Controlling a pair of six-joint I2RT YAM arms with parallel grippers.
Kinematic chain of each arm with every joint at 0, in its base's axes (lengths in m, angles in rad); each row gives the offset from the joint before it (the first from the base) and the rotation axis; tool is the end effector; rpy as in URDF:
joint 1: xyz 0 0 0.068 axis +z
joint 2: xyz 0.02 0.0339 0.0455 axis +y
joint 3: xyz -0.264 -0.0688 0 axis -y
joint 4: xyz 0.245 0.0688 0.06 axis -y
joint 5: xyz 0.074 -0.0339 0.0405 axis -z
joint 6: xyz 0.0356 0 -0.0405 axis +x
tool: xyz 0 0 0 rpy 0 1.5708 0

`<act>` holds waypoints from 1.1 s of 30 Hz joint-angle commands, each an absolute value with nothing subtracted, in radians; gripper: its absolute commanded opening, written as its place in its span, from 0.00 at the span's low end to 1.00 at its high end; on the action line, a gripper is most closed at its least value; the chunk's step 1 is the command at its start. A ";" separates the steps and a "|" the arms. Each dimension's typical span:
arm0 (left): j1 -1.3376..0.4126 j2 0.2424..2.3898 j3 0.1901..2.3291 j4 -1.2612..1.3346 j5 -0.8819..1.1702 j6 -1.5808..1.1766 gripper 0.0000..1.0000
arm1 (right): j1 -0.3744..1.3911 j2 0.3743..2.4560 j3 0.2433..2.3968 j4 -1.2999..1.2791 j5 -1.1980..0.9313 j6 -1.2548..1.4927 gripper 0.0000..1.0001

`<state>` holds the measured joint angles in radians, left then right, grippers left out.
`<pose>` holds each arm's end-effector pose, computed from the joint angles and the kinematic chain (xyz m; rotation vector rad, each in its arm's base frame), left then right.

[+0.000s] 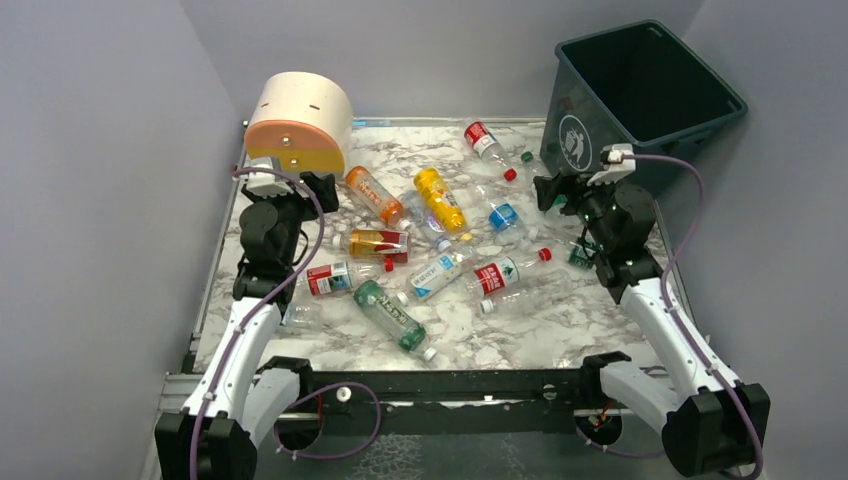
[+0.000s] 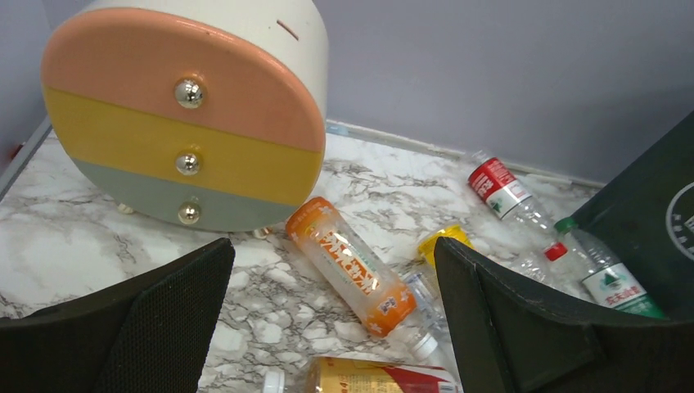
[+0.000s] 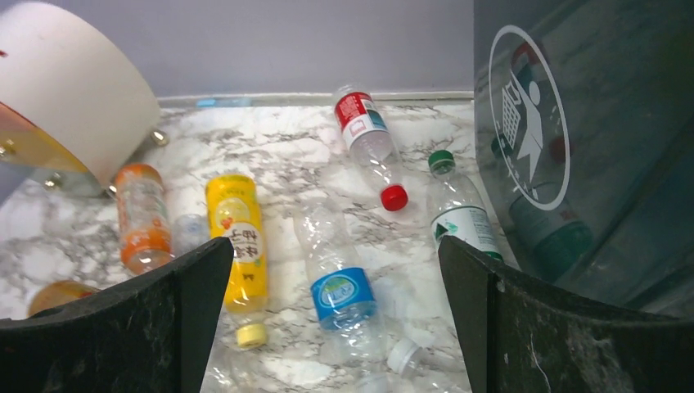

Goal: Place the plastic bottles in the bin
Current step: Pick up the plastic bottle at the center of the board.

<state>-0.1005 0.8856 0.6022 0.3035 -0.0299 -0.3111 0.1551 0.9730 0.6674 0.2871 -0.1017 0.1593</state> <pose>0.2135 -0.0205 0.3092 -0.1874 1.5472 -0.3021 0.2292 0.0395 0.3132 -0.0764 1.5968 0.3256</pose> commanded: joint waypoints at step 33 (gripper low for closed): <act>-0.114 0.989 0.790 0.020 0.554 -0.626 0.99 | 0.156 1.187 0.977 -0.445 -0.343 0.339 1.00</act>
<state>-0.1047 0.9752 0.8204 -0.0452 0.4835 -0.5953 0.1558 1.1282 0.9562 -0.4038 -0.3901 0.3878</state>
